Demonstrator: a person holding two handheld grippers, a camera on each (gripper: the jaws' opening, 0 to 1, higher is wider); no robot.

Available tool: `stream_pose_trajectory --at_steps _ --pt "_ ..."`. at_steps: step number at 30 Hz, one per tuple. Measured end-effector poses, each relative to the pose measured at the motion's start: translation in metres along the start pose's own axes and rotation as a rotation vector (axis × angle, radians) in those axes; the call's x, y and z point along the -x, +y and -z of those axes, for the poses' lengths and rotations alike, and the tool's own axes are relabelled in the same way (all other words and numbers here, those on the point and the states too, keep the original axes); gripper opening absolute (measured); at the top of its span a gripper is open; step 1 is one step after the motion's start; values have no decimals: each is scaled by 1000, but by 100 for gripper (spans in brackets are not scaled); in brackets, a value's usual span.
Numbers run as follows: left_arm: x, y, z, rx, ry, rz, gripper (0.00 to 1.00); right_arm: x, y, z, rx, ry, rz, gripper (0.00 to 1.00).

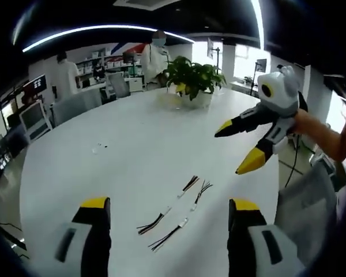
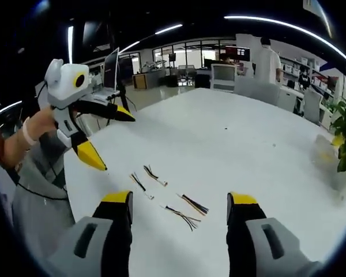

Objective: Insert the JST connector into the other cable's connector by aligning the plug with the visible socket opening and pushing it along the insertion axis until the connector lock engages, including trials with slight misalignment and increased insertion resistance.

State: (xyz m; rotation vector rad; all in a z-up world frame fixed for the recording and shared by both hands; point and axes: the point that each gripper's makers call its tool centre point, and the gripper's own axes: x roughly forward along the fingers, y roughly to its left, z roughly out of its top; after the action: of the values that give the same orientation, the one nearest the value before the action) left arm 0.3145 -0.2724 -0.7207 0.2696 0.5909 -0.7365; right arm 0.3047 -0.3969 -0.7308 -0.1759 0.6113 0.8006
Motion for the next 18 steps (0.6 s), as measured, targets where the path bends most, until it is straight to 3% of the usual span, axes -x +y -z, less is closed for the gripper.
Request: stream_pose_trajectory --at_steps 18 --pt "-24 -5 19 -16 56 49 82 -10 -7 18 16 62 -2 64"
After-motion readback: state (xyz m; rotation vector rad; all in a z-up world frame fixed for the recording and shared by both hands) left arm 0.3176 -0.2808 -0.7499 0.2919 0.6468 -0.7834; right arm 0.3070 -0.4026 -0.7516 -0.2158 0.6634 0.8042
